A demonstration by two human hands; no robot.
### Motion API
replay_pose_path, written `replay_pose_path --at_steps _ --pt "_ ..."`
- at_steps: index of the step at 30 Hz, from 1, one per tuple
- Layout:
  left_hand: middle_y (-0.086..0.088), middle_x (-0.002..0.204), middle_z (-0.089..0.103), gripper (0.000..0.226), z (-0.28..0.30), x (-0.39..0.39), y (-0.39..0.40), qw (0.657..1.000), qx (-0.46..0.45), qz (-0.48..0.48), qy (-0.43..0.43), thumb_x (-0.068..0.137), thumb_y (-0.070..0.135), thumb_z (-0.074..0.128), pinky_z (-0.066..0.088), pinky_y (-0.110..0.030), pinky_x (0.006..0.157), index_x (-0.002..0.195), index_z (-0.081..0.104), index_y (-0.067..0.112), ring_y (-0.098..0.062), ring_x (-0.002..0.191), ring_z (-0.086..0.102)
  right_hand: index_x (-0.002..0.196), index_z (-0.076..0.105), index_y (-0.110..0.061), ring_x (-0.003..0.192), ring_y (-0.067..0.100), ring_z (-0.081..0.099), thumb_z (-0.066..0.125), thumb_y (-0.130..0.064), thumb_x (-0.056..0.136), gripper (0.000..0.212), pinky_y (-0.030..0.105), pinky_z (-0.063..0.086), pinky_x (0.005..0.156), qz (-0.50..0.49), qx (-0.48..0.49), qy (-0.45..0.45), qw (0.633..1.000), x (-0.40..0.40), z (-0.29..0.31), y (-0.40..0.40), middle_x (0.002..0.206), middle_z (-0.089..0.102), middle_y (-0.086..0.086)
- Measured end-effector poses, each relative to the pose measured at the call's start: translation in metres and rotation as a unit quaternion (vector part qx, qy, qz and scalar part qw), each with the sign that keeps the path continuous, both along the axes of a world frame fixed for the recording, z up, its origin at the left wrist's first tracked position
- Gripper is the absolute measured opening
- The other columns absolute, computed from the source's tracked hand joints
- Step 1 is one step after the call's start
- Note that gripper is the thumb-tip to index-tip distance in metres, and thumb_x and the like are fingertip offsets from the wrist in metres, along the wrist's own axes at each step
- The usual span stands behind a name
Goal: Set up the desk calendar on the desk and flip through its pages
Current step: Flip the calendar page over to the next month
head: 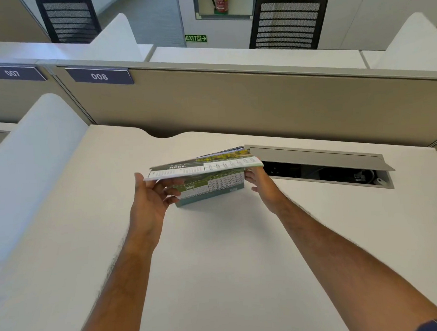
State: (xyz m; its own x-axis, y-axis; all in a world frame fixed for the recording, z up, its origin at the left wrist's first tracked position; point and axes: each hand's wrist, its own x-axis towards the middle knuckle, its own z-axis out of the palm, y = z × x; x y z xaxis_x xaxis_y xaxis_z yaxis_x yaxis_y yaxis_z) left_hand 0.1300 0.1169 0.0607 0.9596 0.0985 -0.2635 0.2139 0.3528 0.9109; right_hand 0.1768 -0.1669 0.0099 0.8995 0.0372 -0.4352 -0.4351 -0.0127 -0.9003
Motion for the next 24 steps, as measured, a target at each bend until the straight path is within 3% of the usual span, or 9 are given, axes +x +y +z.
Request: replay_pose_path --at_steps 3,9,12,16,18,20,22,24 --pt "-0.007 0.11 0.082 0.066 0.004 0.008 -0.003 0.999 0.031 -0.016 0.0 0.099 0.071 0.034 0.058 -0.037 0.087 0.132 0.073 0.029 -0.017 0.089 0.074 0.156 0.042 -0.022 0.131 0.016 0.045 0.007 -0.056 0.109 0.068 0.051 0.018 0.122 0.01 -0.001 0.004 1.0 0.001 -0.003 -0.001 0.15 0.052 0.004" --pt "-0.005 0.102 0.083 0.075 -0.001 0.021 -0.001 0.996 0.08 -0.039 0.008 0.092 0.074 0.035 0.056 -0.042 0.091 0.152 0.054 0.034 -0.017 0.086 0.072 0.152 0.046 -0.024 0.135 0.02 0.046 0.006 -0.056 0.108 0.068 0.051 0.019 0.119 0.006 -0.006 0.006 1.0 0.003 -0.003 -0.003 0.142 0.055 0.001" --pt "-0.005 0.101 0.083 0.084 -0.009 0.024 0.0 0.996 0.078 -0.052 0.013 0.093 0.073 0.035 0.053 -0.046 0.091 0.163 0.04 0.028 -0.02 0.084 0.069 0.154 0.043 -0.021 0.138 0.021 0.045 0.006 -0.055 0.109 0.068 0.044 0.023 0.116 0.002 -0.01 0.007 1.0 0.003 -0.001 -0.002 0.144 0.055 0.003" --pt "-0.004 0.101 0.083 0.085 -0.016 0.025 0.0 0.994 0.088 -0.059 0.013 0.092 0.073 0.039 0.056 -0.042 0.09 0.164 0.039 0.029 -0.018 0.083 0.072 0.156 0.042 -0.019 0.128 0.015 0.046 0.006 -0.052 0.11 0.067 0.035 0.024 0.109 0.002 -0.011 0.005 1.0 0.002 0.001 -0.001 0.143 0.054 0.003" --pt "-0.002 0.1 0.083 0.076 -0.019 0.026 0.002 0.995 0.09 -0.045 0.01 0.096 0.07 0.041 0.06 -0.037 0.086 0.161 0.043 0.031 -0.015 0.081 0.073 0.156 0.042 -0.019 0.127 0.015 0.046 0.006 -0.051 0.11 0.066 0.034 0.024 0.108 0.003 -0.011 0.002 1.0 0.002 0.001 -0.001 0.148 0.053 0.005" --pt "-0.002 0.099 0.081 0.05 -0.025 0.024 0.002 0.995 0.101 -0.001 0.004 0.108 0.059 0.044 0.062 -0.032 0.078 0.151 0.05 0.034 -0.013 0.081 0.071 0.156 0.042 -0.019 0.128 0.015 0.046 0.006 -0.05 0.11 0.066 0.034 0.023 0.109 0.003 -0.014 0.001 1.0 0.002 0.001 0.0 0.15 0.052 0.006" --pt "-0.002 0.105 0.075 0.028 -0.033 0.021 -0.002 0.986 0.148 0.069 0.013 0.111 0.046 0.051 0.061 -0.032 0.08 0.138 0.055 0.039 -0.015 0.09 0.069 0.156 0.041 -0.019 0.128 0.014 0.046 0.006 -0.051 0.11 0.067 0.035 0.023 0.11 0.002 -0.014 0.003 1.0 0.002 0.001 0.0 0.151 0.051 0.007" --pt "0.003 0.113 0.067 0.028 -0.041 0.016 -0.009 0.973 0.185 0.133 0.031 0.108 0.036 0.059 0.058 -0.033 0.085 0.135 0.052 0.035 -0.022 0.107 0.067 0.156 0.042 -0.02 0.128 0.014 0.046 0.006 -0.052 0.109 0.067 0.038 0.023 0.114 0.004 -0.016 0.005 1.0 0.002 0.0 0.0 0.15 0.052 0.006"
